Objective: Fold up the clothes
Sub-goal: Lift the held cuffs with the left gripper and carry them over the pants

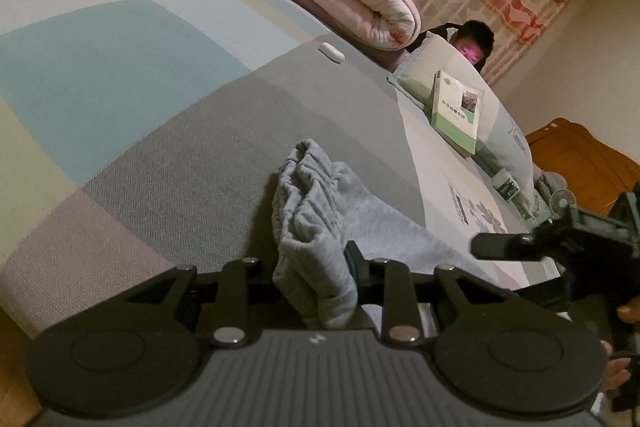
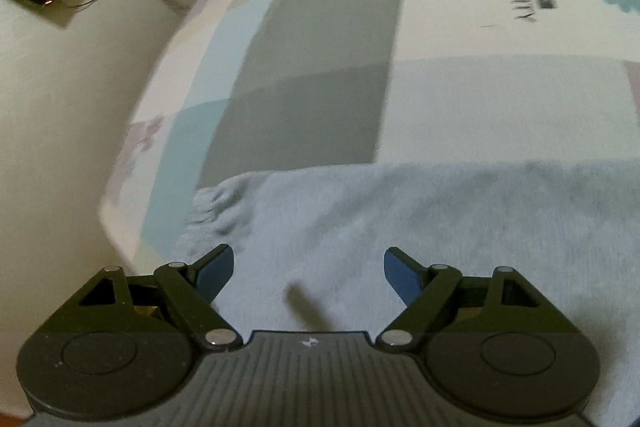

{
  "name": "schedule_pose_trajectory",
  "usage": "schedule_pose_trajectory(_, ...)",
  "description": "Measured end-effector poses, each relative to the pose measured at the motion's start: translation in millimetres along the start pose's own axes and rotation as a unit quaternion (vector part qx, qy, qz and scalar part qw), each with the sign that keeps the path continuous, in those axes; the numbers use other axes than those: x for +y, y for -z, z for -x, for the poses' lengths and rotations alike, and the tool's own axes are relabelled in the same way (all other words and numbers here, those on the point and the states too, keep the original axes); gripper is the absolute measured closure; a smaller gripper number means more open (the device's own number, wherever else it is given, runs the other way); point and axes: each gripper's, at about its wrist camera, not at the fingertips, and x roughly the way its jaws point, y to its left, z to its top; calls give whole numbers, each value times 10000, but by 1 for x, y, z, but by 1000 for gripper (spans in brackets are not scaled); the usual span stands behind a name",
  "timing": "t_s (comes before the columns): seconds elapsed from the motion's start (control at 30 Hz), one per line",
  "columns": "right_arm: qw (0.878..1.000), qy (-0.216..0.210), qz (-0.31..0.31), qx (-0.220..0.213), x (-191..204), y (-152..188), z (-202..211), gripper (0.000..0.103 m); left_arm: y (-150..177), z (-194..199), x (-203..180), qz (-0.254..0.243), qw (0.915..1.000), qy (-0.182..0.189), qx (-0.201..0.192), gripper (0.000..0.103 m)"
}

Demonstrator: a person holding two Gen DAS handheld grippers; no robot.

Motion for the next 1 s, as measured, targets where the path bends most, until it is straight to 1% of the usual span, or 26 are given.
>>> schedule_pose_trajectory(0.03,9999,96,-2,-89,-1,-1,-1,17,0,0,1,12,10000,13,-4,76)
schedule_pose_trajectory(0.13,9993,126,-104,-339,-7,-14,-5,17,1,0,2,0,10000,21,-13,76)
schedule_pose_trajectory(0.2,9991,92,-172,-367,-8,-19,-6,17,0,0,2,-7,10000,16,0,76)
schedule_pose_trajectory(0.3,9992,158,-91,-357,-4,-15,-6,17,-1,0,2,6,10000,11,22,75)
schedule_pose_trajectory(0.53,9996,138,-233,-74,3,14,6,16,-3,-1,1,-44,9999,-56,76,75)
schedule_pose_trajectory(0.7,9994,202,-219,158,13,48,13,16,-4,-1,-1,-110,9998,-120,115,74)
schedule_pose_trajectory(0.9,9978,103,-427,497,16,86,22,16,-5,-2,-4,-245,9993,-229,187,74)
schedule_pose_trajectory(1.0,9980,97,-355,507,22,100,26,14,-6,-3,-7,-305,9988,-298,233,74)
